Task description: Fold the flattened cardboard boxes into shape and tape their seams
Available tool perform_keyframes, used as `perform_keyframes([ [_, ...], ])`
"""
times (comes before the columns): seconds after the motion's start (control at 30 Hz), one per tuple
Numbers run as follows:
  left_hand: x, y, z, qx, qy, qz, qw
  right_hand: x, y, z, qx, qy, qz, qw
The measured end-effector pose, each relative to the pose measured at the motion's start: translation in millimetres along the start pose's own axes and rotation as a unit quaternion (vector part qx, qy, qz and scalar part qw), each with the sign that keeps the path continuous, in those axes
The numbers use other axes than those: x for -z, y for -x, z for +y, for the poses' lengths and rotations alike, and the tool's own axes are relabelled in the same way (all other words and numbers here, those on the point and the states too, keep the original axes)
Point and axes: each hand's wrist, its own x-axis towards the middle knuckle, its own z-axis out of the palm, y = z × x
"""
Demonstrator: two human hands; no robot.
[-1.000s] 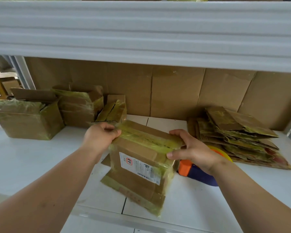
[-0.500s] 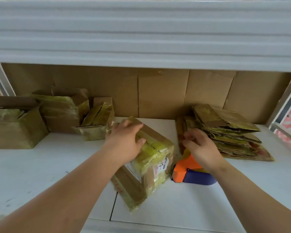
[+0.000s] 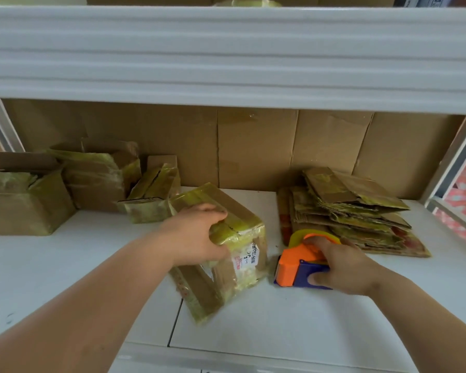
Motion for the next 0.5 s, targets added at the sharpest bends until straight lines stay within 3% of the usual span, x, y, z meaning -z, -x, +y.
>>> perform_keyframes([
  [0.17, 12, 6, -4, -0.011, 0.001, 0.024, 1.000, 13, 8, 16, -0.003, -0.167, -0.002, 0.986],
  [0.5, 13, 4, 2, 0.009, -0.067, 0.012, 0.998, 24, 25, 25, 0.009, -0.309, -0.049, 0.950],
])
